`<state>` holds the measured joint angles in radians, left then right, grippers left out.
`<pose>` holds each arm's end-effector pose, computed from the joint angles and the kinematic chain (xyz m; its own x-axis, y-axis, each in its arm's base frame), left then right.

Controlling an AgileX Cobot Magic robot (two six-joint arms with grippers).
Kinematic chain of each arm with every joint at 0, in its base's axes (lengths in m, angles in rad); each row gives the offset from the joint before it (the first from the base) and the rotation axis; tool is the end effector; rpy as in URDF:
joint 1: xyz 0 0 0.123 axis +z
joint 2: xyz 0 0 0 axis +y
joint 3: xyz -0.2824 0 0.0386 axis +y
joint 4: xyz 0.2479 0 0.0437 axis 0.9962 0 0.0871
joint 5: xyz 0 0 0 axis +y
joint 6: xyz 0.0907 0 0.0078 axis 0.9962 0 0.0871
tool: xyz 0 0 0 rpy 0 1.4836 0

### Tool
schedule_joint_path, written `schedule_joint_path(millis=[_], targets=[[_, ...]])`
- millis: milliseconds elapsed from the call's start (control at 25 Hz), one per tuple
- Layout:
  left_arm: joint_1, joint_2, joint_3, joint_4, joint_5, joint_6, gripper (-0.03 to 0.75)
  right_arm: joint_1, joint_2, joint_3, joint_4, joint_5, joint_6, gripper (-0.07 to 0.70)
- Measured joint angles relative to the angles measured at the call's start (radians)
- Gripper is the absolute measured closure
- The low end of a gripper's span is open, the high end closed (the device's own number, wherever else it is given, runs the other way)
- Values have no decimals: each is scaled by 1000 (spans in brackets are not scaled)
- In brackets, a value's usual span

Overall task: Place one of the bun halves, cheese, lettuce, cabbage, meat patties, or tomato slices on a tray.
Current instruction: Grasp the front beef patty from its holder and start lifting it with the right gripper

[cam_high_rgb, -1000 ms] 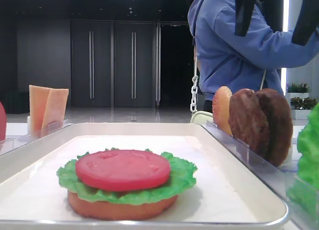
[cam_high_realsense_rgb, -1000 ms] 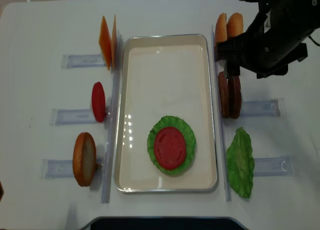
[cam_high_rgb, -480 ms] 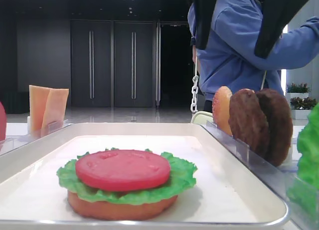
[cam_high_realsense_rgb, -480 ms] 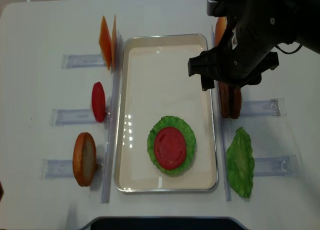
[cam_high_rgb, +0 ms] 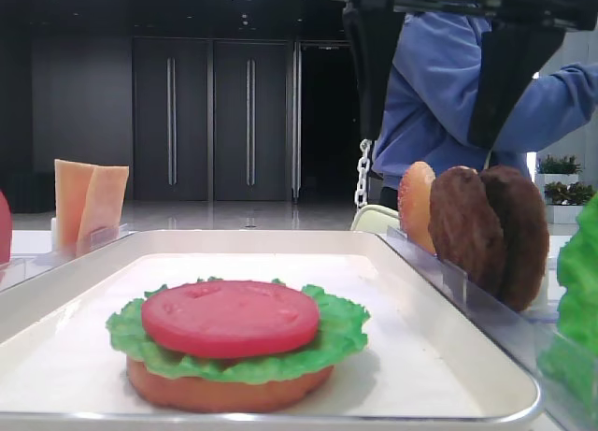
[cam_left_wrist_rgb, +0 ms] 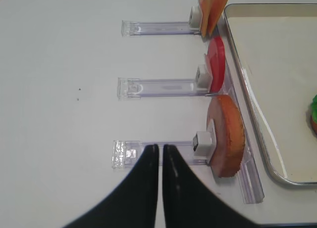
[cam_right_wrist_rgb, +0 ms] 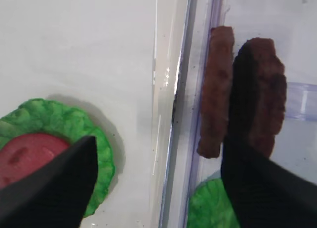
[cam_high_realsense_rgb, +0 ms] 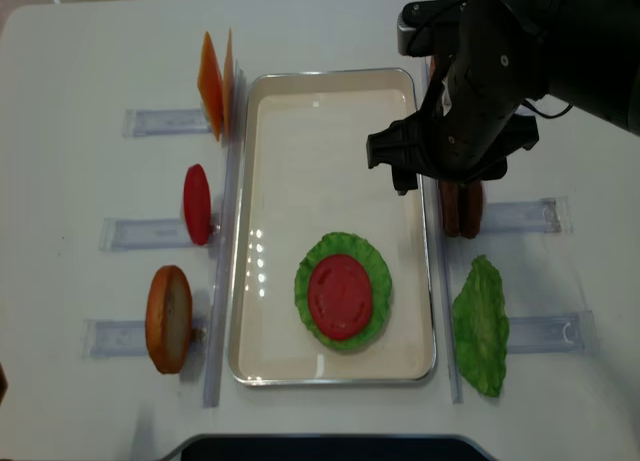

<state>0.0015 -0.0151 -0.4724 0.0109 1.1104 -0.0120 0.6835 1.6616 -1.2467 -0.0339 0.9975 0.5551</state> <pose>-0.0062 0.0009 0.2655 -0.5103 -0.0079 -0.8599 -0.0135 0.9999 -0.0012 0.2579 0.2067 0.2525 -0.9663 -0.1279 -0.2233 -0.1534 0.9830 0.1007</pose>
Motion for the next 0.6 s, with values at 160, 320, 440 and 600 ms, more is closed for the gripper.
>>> schedule_joint_path(millis=[160,320,440,600], targets=[[0,0,0,0,0,0,702,-5,10,0,-3,-12,0,107],[0,0,0,0,0,0,702,-15,10,0,-27,-18,0,107],[0,0,0,0,0,0,702,-27,10,0,-31,-19,1,107],[0,0,0,0,0,0,702,-38,10,0,-34,-19,1,107]])
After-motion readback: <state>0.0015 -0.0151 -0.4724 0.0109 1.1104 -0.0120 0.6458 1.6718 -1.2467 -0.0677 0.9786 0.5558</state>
